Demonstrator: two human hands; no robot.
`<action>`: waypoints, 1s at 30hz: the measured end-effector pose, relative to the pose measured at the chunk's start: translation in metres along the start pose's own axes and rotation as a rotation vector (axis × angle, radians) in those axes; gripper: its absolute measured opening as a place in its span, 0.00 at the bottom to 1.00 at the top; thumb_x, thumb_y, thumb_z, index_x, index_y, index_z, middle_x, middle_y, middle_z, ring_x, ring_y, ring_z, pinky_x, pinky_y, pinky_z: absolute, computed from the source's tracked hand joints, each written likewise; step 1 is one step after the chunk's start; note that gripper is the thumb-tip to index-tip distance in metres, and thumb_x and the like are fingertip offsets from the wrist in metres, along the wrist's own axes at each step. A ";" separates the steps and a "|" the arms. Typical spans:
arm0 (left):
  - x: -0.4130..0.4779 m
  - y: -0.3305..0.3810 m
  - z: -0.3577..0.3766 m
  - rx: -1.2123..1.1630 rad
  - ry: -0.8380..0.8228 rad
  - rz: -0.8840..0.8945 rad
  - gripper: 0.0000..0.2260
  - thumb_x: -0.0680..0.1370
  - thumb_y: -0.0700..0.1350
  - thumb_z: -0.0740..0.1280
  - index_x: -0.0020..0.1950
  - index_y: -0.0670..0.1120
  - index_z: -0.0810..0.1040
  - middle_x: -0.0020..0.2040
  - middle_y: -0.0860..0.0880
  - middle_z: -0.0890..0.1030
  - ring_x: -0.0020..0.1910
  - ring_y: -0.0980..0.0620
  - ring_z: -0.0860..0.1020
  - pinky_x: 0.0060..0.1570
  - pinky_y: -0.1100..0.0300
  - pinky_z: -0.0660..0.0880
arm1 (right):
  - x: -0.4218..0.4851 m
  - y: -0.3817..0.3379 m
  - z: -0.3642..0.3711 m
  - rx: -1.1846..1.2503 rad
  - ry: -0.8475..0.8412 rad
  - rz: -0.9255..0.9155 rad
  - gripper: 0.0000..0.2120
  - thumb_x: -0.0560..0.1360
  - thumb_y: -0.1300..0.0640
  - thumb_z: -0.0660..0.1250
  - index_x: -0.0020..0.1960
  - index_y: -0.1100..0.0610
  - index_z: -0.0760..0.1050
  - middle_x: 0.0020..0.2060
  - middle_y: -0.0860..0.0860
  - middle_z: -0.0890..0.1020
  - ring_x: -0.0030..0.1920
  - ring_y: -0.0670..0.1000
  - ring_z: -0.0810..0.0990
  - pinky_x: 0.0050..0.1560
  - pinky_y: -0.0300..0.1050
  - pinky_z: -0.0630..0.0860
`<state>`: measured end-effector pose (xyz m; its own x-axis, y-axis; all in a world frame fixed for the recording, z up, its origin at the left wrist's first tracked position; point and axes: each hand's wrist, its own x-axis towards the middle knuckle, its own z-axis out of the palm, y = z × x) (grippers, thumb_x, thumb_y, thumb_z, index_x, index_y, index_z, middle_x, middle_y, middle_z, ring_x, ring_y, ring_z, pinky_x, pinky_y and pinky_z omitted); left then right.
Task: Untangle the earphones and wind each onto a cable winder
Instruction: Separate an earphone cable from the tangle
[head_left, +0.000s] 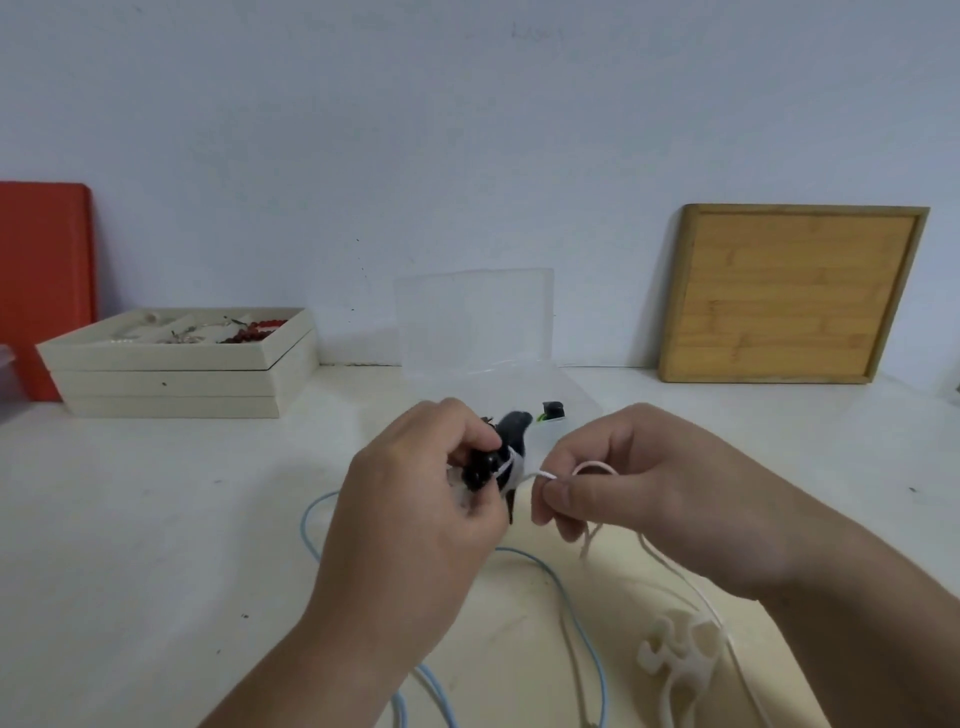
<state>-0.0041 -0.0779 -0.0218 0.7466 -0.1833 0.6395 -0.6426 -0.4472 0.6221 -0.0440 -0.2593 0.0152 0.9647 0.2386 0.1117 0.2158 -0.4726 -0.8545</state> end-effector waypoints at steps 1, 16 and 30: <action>-0.001 0.000 0.000 0.004 -0.038 0.015 0.14 0.68 0.35 0.74 0.44 0.54 0.79 0.40 0.57 0.81 0.41 0.57 0.80 0.43 0.54 0.80 | 0.000 -0.001 -0.001 -0.002 0.036 -0.007 0.10 0.71 0.49 0.68 0.38 0.55 0.83 0.31 0.50 0.82 0.34 0.44 0.76 0.40 0.36 0.68; -0.001 -0.001 -0.003 -0.211 -0.330 0.100 0.17 0.74 0.41 0.66 0.52 0.63 0.85 0.43 0.54 0.75 0.39 0.48 0.77 0.36 0.58 0.74 | 0.002 -0.001 -0.009 0.438 0.220 0.304 0.11 0.76 0.64 0.63 0.35 0.63 0.77 0.24 0.54 0.67 0.21 0.51 0.59 0.30 0.45 0.74; 0.018 -0.019 -0.021 -0.198 -0.039 -0.241 0.14 0.73 0.34 0.71 0.42 0.54 0.86 0.29 0.51 0.82 0.21 0.56 0.71 0.27 0.72 0.65 | -0.017 0.010 -0.058 0.181 0.522 0.326 0.02 0.70 0.63 0.74 0.42 0.61 0.81 0.27 0.51 0.70 0.25 0.47 0.64 0.27 0.42 0.67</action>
<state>0.0176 -0.0545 -0.0128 0.8850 -0.1279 0.4476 -0.4646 -0.3038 0.8318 -0.0493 -0.3172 0.0338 0.9331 -0.3589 0.0251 -0.0858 -0.2897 -0.9533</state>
